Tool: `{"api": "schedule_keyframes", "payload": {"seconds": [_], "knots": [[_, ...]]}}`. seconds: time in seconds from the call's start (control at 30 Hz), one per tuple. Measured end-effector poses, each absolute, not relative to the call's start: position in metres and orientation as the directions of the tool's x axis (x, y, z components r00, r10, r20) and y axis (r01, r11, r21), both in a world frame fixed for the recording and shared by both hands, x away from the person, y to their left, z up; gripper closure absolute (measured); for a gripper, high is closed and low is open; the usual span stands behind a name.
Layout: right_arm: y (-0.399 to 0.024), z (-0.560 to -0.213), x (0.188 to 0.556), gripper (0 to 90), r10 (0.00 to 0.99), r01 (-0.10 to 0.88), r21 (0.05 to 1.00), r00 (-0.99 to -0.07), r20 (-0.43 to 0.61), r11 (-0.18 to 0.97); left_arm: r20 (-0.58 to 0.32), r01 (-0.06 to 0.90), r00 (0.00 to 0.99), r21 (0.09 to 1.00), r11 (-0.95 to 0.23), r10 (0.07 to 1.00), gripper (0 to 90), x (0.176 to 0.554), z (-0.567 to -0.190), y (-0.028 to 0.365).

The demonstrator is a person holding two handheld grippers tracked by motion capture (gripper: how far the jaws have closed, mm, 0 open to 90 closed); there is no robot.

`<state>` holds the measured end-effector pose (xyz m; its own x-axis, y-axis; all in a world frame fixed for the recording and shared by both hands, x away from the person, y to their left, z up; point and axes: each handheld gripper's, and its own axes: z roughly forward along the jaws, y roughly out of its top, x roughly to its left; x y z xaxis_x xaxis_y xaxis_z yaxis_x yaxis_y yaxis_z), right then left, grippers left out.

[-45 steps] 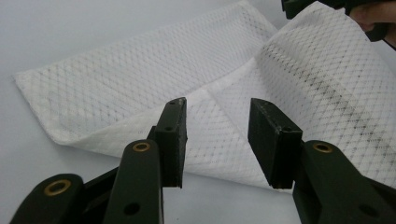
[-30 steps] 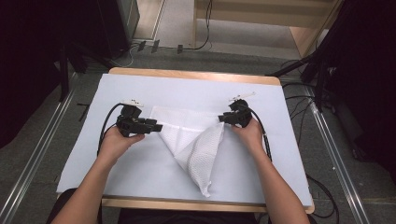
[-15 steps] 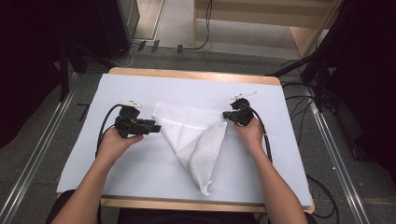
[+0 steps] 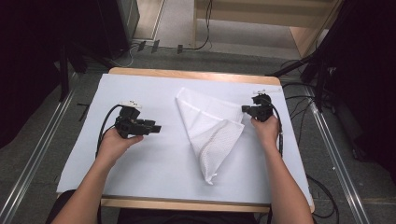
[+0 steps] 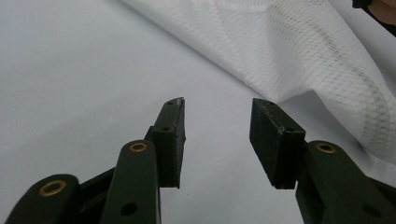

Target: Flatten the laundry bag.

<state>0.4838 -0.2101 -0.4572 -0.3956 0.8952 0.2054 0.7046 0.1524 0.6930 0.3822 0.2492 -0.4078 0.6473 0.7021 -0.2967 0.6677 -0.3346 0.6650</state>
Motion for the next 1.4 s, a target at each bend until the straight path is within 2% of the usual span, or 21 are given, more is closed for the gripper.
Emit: {"api": "schedule_keyframes", "payload": {"seconds": [0.13, 0.23, 0.3, 0.6, 0.8, 0.93, 1.03, 1.3, 1.4], "knots": [[-0.221, -0.460, 0.485, 89.1, 0.900, 0.725, 0.679, -0.366, 0.237, 0.117, -0.297, 0.667, 0.647, 0.665, -0.334, 0.702, 56.2, 0.382, -0.408, 0.249], [-0.221, -0.458, 0.483, 79.4, 0.902, 0.719, 0.685, -0.366, 0.230, 0.117, -0.295, 0.665, 0.652, 0.667, -0.338, 0.699, 56.0, 0.382, -0.408, 0.249], [-0.221, -0.451, 0.478, 77.4, 0.901, 0.710, 0.694, -0.371, 0.225, 0.119, -0.297, 0.665, 0.652, 0.666, -0.338, 0.697, 55.9, 0.382, -0.408, 0.248], [-0.212, -0.426, 0.436, 73.4, 0.865, 0.665, 0.725, -0.457, 0.206, 0.178, -0.294, 0.660, 0.657, 0.670, -0.340, 0.694, 55.6, 0.384, -0.407, 0.247], [-0.205, -0.433, 0.418, 69.5, 0.855, 0.668, 0.715, -0.478, 0.200, 0.206, -0.287, 0.655, 0.665, 0.669, -0.353, 0.690, 55.4, 0.387, -0.407, 0.243], [-0.203, -0.444, 0.414, 60.0, 0.863, 0.687, 0.694, -0.466, 0.194, 0.216, -0.284, 0.652, 0.669, 0.668, -0.359, 0.687, 55.3, 0.389, -0.407, 0.240], [-0.203, -0.449, 0.415, 56.2, 0.866, 0.695, 0.687, -0.460, 0.196, 0.214, -0.283, 0.650, 0.674, 0.667, -0.365, 0.683, 55.2, 0.390, -0.408, 0.237], [-0.199, -0.467, 0.417, 58.1, 0.865, 0.731, 0.631, -0.466, 0.185, 0.259, -0.282, 0.649, 0.678, 0.662, -0.374, 0.679, 55.0, 0.392, -0.410, 0.233], [-0.197, -0.469, 0.414, 59.3, 0.867, 0.718, 0.641, -0.472, 0.161, 0.272, -0.285, 0.652, 0.675, 0.661, -0.370, 0.681, 55.0, 0.393, -0.409, 0.234]]}}
